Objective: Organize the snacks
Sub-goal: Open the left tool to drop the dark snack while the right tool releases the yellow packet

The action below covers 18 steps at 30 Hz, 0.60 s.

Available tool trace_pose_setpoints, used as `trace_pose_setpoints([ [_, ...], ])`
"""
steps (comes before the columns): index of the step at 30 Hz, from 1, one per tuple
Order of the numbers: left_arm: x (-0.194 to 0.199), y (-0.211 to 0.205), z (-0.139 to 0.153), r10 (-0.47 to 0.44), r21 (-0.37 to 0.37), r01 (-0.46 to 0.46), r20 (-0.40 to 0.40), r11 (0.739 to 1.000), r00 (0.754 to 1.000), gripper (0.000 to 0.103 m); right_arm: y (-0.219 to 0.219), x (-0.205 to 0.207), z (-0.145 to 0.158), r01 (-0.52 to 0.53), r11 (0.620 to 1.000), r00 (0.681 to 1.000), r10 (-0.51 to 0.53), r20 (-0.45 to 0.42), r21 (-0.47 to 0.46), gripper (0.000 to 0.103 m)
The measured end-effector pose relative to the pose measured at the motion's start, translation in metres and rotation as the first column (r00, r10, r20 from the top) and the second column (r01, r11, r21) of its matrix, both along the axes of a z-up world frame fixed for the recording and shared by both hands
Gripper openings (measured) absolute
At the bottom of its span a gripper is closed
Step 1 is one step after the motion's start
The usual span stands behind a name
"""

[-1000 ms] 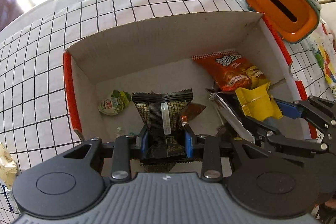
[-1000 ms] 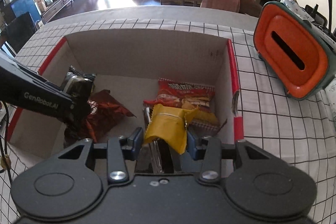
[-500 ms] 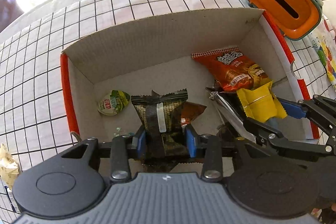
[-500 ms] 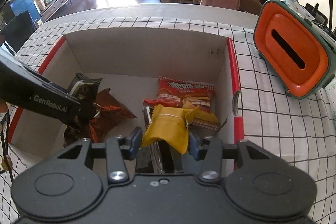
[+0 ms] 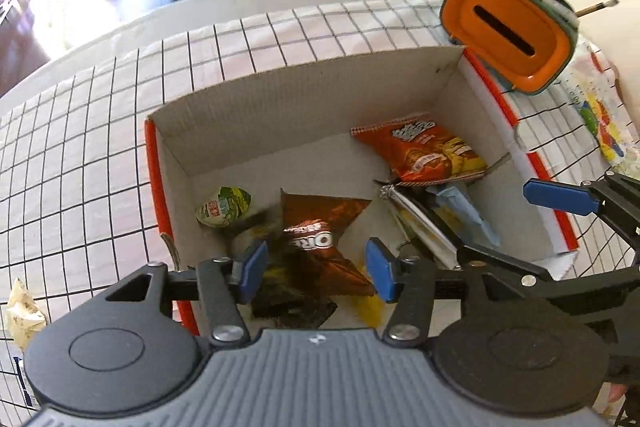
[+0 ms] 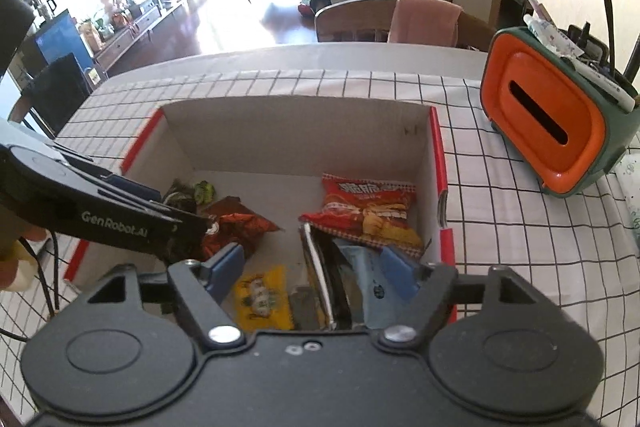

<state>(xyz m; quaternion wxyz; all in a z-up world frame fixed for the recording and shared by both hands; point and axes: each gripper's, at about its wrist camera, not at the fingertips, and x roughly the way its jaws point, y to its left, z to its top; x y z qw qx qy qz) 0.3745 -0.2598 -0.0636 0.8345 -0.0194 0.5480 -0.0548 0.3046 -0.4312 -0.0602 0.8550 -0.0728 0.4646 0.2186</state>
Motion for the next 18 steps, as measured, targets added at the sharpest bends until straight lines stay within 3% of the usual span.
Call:
trace_pose_setpoints([
  [8,-0.030,0.005,0.028,0.000,0.002,0.000,0.114,1.000,0.993,0.062,0.001,-0.016,0.021,-0.008,0.999,0.999,0.006,0.033,0.052,0.086],
  [11,-0.041,0.010,0.036,0.011,-0.003,-0.011,0.152,1.000,0.988,0.063,0.003,-0.023,0.029,-0.009,0.997,0.998,0.005,0.057,0.075,0.098],
  [18,-0.069,0.023,0.053,0.017,0.029,-0.025,0.261,0.999,0.965,0.071,0.017,-0.041,0.045,-0.044,0.993,0.994,0.033,0.101,0.111,0.102],
])
